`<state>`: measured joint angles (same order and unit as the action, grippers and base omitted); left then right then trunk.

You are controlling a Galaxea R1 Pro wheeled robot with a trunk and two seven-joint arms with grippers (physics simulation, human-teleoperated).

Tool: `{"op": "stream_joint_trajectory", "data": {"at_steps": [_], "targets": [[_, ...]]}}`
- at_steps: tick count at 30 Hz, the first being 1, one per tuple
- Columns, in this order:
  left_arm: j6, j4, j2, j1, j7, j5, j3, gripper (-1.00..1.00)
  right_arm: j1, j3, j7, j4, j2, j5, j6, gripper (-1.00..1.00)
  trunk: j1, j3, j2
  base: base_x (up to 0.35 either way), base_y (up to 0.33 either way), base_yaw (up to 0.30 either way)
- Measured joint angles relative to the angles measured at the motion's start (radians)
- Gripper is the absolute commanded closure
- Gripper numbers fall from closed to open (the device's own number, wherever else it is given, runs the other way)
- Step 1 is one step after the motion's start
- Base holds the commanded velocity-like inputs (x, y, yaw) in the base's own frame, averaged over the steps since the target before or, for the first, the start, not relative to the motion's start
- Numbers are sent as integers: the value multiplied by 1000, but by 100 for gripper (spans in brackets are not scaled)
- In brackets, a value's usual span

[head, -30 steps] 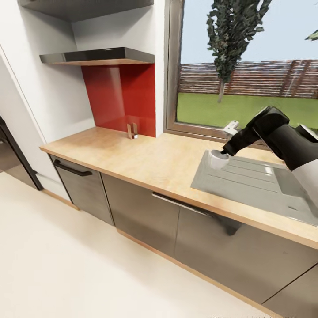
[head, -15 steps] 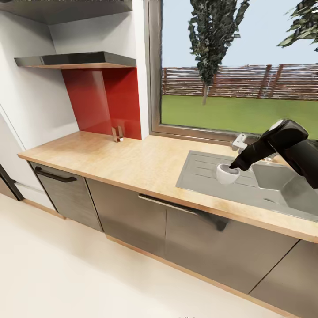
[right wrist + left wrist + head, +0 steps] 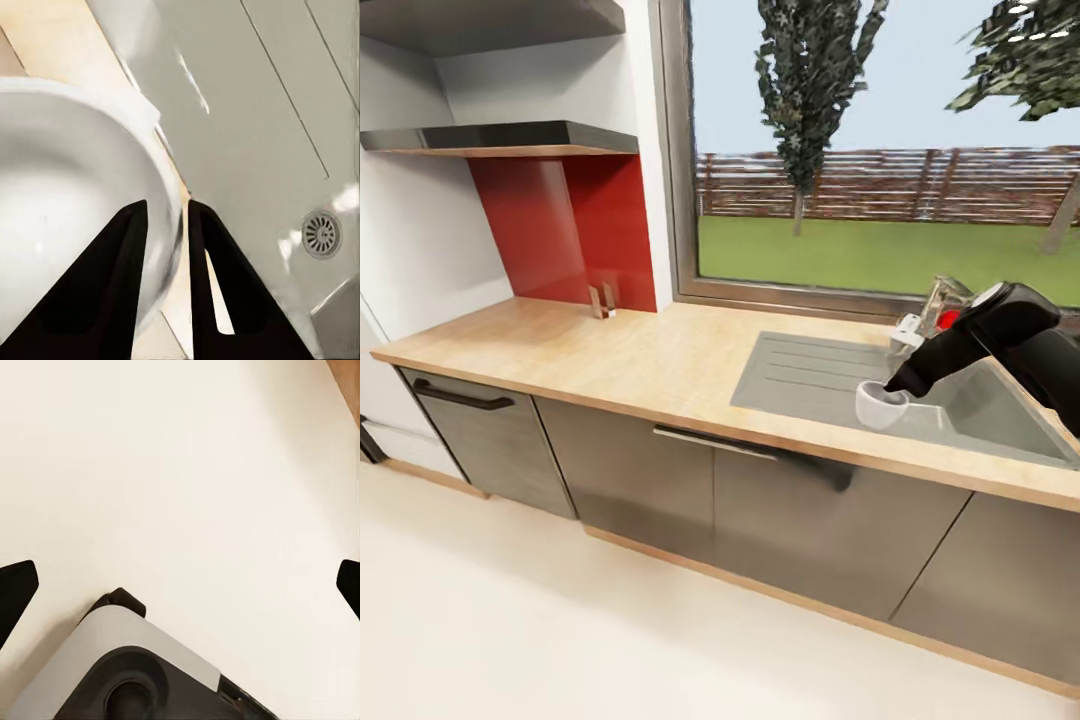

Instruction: Set up a coffee station on the kitchen countertop: keep the coffee maker on the countertop, move the bottle of coffee from the kitchen shelf to the counter next to the coffee maker, place a paper coffee filter on top of the coffee maker, put the saucer next to the coffee maker with the coffee cup on the saucer, and place the electric kettle next to the coffee maker.

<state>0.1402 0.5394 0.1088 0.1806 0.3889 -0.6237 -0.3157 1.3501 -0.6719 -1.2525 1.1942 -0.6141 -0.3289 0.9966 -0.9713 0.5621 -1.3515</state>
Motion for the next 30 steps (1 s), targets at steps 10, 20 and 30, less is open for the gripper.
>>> {"op": "stream_joint_trajectory", "data": {"at_steps": [10,20,30], "targets": [[-2,0,0,0,0,0,0,-100,0,0,0,0,-4,1,0,100,0,0,0,-3,0,-259],[-2,0,0,0,0,0,0,-100,-21,0,0,-1,-5,1,-1,100,0,0,0,1,-39,-156],[-2,0,-1,0,0,0,0,-100,-31,0,-2,-2,-6,2,-3,100,0,-6,0,10,-71,-171]]}}
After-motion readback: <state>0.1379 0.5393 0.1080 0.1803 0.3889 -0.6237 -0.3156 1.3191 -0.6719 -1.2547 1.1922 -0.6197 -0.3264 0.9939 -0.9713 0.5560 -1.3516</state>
